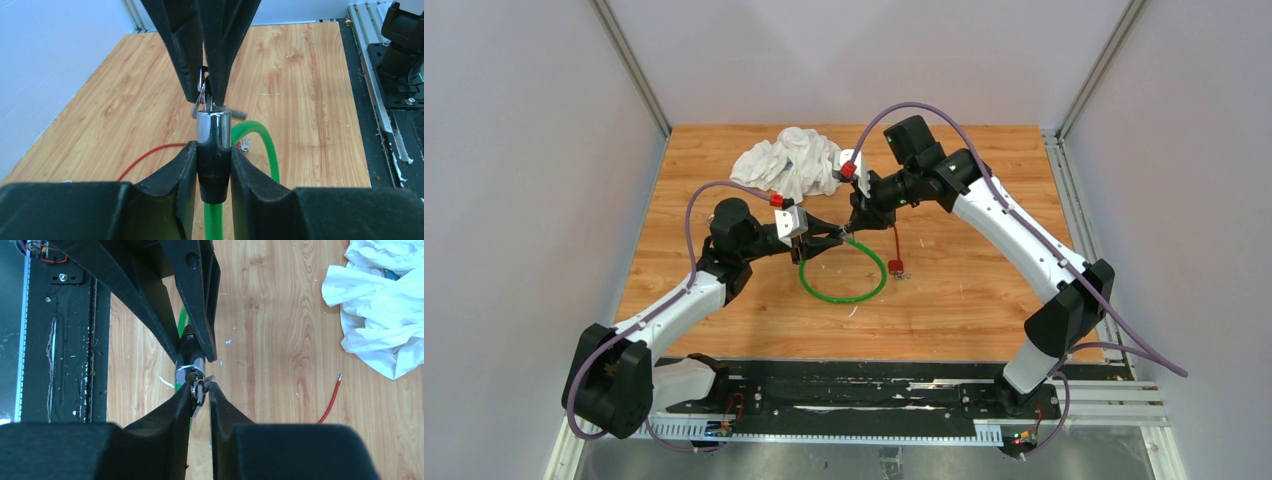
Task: Lock with the key
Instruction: Lock the lock.
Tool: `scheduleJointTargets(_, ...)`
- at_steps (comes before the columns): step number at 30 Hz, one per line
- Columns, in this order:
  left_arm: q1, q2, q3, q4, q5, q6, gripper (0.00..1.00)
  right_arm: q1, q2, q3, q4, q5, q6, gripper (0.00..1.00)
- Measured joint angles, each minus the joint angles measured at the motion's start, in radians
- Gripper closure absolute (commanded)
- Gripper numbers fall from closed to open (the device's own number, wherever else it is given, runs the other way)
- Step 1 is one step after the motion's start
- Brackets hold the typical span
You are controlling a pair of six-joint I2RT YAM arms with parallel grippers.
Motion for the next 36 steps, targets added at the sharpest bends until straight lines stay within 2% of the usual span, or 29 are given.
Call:
scheduleJointTargets(5, 0.000, 0.000, -0.002, -0.001, -0.003, 0.000, 0.99, 0.001, 0.021, 0.027, -0.011, -0.001, -0.006, 0.99)
scheduleJointTargets(20, -0.001, -0.002, -0.005, 0.003, -0.008, 0.010, 1.00, 0.032, 0.004, 0.046, -0.053, 0.098, -0.129, 0.99)
scheduleJointTargets(36, 0.000, -0.010, -0.005, -0.036, -0.027, 0.062, 1.00, 0.014, 0.004, 0.127, -0.146, 0.205, -0.109, 1.00)
